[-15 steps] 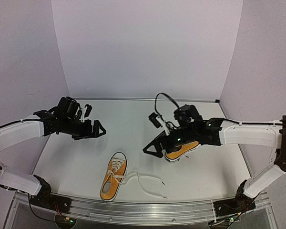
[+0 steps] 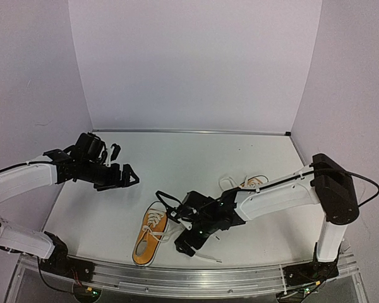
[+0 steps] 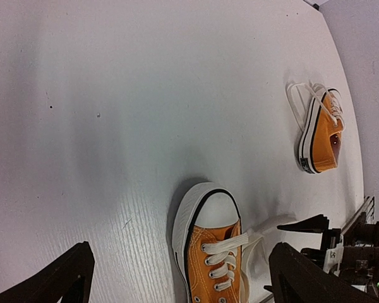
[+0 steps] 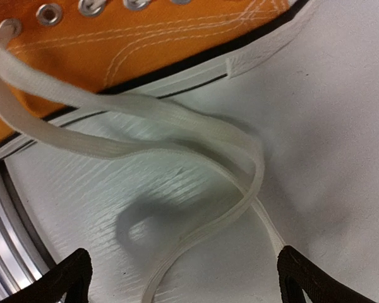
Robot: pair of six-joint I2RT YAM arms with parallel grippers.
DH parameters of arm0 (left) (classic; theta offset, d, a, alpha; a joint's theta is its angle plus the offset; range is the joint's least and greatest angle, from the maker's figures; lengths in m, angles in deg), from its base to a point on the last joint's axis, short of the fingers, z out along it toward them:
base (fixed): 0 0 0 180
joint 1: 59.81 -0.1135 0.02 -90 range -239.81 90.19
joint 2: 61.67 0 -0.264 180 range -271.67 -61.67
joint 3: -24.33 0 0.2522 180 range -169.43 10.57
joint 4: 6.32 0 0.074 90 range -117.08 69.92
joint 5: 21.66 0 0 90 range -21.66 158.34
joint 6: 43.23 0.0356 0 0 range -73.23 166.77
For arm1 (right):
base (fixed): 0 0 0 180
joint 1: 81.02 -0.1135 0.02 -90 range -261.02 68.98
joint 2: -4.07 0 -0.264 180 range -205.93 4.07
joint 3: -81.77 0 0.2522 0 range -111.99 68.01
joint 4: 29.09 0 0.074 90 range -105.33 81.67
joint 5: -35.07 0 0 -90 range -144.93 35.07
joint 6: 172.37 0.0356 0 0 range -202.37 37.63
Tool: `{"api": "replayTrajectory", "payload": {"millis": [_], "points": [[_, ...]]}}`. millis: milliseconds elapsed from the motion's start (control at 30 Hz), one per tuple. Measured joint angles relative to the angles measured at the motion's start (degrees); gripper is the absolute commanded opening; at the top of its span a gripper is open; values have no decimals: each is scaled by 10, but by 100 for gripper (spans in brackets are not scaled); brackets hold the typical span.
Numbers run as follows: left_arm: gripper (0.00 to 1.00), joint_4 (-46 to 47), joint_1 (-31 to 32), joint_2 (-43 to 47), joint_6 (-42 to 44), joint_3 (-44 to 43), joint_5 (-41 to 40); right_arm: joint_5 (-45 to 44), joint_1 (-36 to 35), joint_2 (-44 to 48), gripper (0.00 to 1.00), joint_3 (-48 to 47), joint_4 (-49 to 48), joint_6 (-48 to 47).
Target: Tie the shoes
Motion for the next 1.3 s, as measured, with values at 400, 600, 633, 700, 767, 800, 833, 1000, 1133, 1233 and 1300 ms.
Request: {"api": "replayTrajectory", "payload": {"millis": [400,600,633,700,767,800,833,1000,1133,1233,1300], "points": [[100,0,0,16,0,18,8,-61,-11,-33,98,-30,35,9],[100,1,0,20,0,24,18,-96,-26,-23,98,-30,60,5],[100,1,0,20,0,24,19,-103,-26,-21,98,-30,61,3],[100,1,0,20,0,24,19,-115,-22,-17,98,-30,62,-1],[100,2,0,20,1,24,19,-121,-12,-16,98,-29,62,-6],[100,2,0,20,1,24,19,-120,-4,-16,98,-28,60,-9],[100,2,0,20,1,24,19,-119,5,-16,98,-25,57,-11],[100,2,0,20,1,24,20,-99,41,-11,96,-6,40,-20],[100,-1,0,20,1,24,25,-48,46,-2,80,13,28,-24],[100,-7,2,20,1,24,32,-3,44,19,67,38,19,-25],[100,-16,4,25,1,24,33,24,39,32,61,55,16,-20]]}}
